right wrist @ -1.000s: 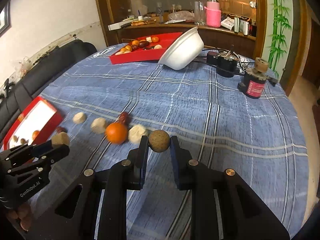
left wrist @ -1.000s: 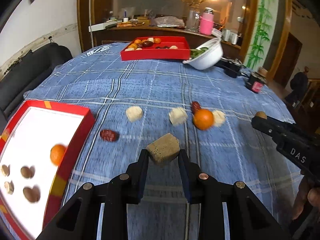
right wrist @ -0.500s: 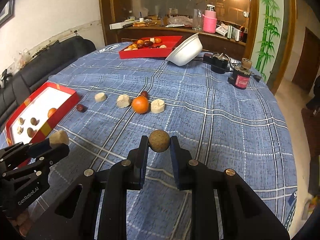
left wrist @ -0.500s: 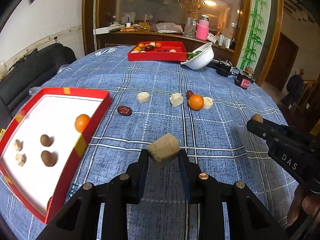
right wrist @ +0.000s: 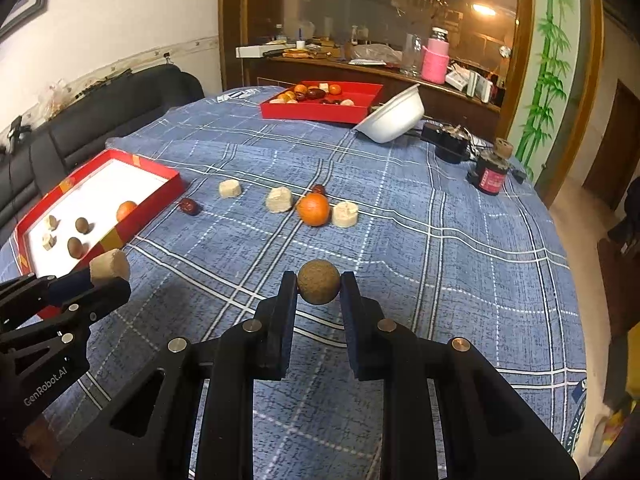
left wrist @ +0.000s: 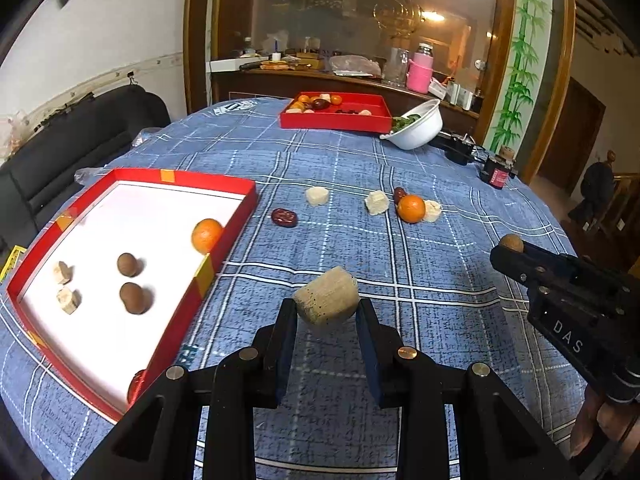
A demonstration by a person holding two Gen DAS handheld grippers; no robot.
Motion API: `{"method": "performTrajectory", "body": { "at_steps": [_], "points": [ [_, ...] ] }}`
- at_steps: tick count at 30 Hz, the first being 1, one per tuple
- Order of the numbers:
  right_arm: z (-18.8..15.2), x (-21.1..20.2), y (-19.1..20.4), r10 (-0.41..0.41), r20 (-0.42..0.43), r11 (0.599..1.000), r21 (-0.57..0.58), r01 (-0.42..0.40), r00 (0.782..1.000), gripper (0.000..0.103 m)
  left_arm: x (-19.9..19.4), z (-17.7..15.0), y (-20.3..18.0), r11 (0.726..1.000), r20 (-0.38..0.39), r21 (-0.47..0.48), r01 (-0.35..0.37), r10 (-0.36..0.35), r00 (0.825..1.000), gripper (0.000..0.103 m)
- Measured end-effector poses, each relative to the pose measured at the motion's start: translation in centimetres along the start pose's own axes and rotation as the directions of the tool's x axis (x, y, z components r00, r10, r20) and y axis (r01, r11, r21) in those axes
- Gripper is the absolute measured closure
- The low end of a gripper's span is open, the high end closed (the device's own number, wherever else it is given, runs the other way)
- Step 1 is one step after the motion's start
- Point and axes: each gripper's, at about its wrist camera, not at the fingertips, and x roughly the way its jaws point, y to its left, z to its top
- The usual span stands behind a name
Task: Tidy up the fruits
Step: 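Carry the nut and pastry over the red tray with both tools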
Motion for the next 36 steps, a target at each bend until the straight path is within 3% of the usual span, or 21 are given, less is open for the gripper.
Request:
{"method": "performTrajectory", "body": {
  "at_steps": [9,16,27,36],
  "points": [
    [0.6,-0.1,3.4,0.016,-0.017,0.994,-0.110,-0.017,1.000,0.083,-2.0,0.4,2.6,0.999,0.045,-0.032,-0.034,0.035,0.998,0.074],
    [1.7,0.0,8.5,0.057,-0.056,0.962,-0.263,-0.069,0.997,0.082,-3.7,0.7,6.8,0.990,0.070,-0.102,-0.097,0.104,0.992,0.074],
    [3.7,1.0,17.2,0.128,-0.118,0.888,-0.428,-0.167,0.985,0.082,-4.5,0.0,14.7,0.946,0.051,-0.244,-0.213,0.231,0.972,0.074],
    [4.9,1.9,23.2,0.154,-0.148,0.833,-0.512,-0.209,0.977,0.082,-4.8,-0.5,19.5,0.914,0.033,-0.315,-0.255,0.279,0.960,0.074]
  ]
}}
